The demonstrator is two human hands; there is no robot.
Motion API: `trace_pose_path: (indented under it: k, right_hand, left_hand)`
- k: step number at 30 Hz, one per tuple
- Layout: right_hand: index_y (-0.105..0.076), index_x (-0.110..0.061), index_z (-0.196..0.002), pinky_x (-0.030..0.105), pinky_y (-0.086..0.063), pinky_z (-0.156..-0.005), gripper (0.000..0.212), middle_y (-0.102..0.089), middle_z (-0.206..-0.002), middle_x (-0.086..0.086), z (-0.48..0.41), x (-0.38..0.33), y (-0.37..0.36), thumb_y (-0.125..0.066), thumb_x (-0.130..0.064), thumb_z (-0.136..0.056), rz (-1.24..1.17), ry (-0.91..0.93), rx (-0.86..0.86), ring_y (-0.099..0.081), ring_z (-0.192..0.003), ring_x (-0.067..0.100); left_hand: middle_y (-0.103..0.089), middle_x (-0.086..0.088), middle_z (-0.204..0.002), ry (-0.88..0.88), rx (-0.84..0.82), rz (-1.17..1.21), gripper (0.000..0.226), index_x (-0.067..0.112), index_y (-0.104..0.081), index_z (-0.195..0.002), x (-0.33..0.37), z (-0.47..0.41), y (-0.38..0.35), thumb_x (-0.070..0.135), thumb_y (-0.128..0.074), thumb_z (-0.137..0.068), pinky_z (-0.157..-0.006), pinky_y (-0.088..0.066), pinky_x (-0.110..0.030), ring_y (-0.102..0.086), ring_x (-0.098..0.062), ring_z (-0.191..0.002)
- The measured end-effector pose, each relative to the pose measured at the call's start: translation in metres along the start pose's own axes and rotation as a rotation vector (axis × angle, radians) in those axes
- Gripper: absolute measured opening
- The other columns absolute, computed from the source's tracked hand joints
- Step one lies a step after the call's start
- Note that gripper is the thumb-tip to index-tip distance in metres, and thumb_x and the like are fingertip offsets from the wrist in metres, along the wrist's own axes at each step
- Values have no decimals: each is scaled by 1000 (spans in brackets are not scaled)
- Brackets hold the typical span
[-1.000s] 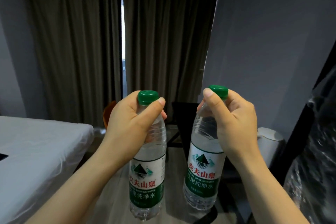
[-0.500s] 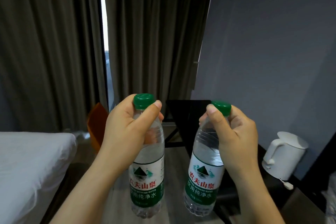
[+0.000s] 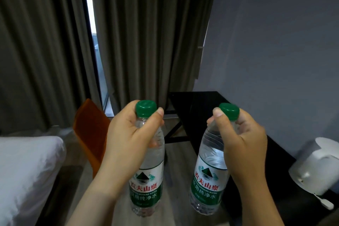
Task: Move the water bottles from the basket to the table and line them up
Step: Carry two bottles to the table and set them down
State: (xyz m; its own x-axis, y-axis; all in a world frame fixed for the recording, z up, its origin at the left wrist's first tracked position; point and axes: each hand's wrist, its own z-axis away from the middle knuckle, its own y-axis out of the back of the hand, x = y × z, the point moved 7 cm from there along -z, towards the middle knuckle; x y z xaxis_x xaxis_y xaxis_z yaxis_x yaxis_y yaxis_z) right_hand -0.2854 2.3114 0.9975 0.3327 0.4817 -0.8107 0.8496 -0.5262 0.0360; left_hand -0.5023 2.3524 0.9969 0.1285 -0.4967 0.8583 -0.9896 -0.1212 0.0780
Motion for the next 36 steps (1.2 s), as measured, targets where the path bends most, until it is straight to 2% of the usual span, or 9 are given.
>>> trace_pose_path:
  k: [2,6,11,14,21,26,29,33,36]
  right_hand:
    - [-67,-21,-73,10,-48,-53,22,-70,-71,-3,-25,19,-14,-63,-40,-84,1,-14,7,-66,-61,7]
    - [-67,-23,-75,7,-46,-53,22,-70,-73,-6,-70,47,-42,-61,-43,-84,32,10,10,-66,-63,4]
    - [-67,-25,-81,8,-48,-58,23,-71,-78,-8,-113,86,-76,-61,-47,-82,52,-19,14,-67,-69,3]
    - [-67,-24,-82,7,-48,-58,23,-70,-78,-8,-135,112,-97,-61,-46,-84,98,-29,37,-67,-70,3]
    - [-67,-22,-79,8,-47,-58,19,-69,-76,-4,-184,159,-142,-64,-40,-86,180,-56,179,-65,-67,3]
    - [-67,-22,-81,7,-47,-58,22,-69,-77,-6,-208,182,-152,-63,-43,-84,257,-79,283,-66,-70,2]
    - [-68,-26,-81,7,-47,-59,15,-70,-77,-8,-220,200,-152,-66,-41,-83,284,-128,304,-66,-71,0]
    - [-67,-27,-80,8,-47,-58,10,-69,-73,-7,-242,228,-146,-68,-36,-84,306,-160,313,-66,-68,0]
    - [-64,-28,-74,8,-45,-56,12,-65,-65,-10,-264,252,-136,-69,-34,-83,306,-165,318,-60,-60,-3]
  left_hand:
    - [-68,-3,-71,-12,-23,-18,23,18,-63,-76,-13,-28,-9,41,-65,-82,-47,-48,-17,-65,-12,-63]
    - [-67,-7,-75,-24,-38,-32,24,18,-63,-77,-40,-78,-23,41,-59,-82,-58,-54,-30,-65,-19,-68]
    - [-69,1,-76,14,-63,-33,18,18,-64,-76,-85,-137,-39,34,-64,-85,-57,-49,-16,-64,-10,-67]
    - [-68,-4,-76,21,-104,-18,17,14,-63,-76,-117,-174,-49,29,-63,-84,-55,-46,-12,-63,-12,-68]
    - [-62,-12,-71,-38,-311,78,27,6,-58,-77,-174,-267,-74,31,-62,-85,-59,-49,-33,-61,-24,-66]
    - [-58,-12,-70,-56,-436,125,29,5,-58,-78,-206,-315,-105,33,-62,-84,-54,-48,-27,-58,-21,-62]
    - [-58,-7,-71,-52,-494,130,25,11,-57,-75,-227,-333,-127,32,-65,-86,-52,-44,-17,-56,-16,-61]
    - [-59,-10,-73,-9,-582,192,30,9,-58,-79,-252,-352,-165,38,-61,-84,-60,-51,-36,-60,-24,-69]
    - [-62,-8,-75,-13,-604,197,29,11,-60,-80,-269,-369,-200,39,-63,-85,-59,-49,-30,-61,-22,-69]
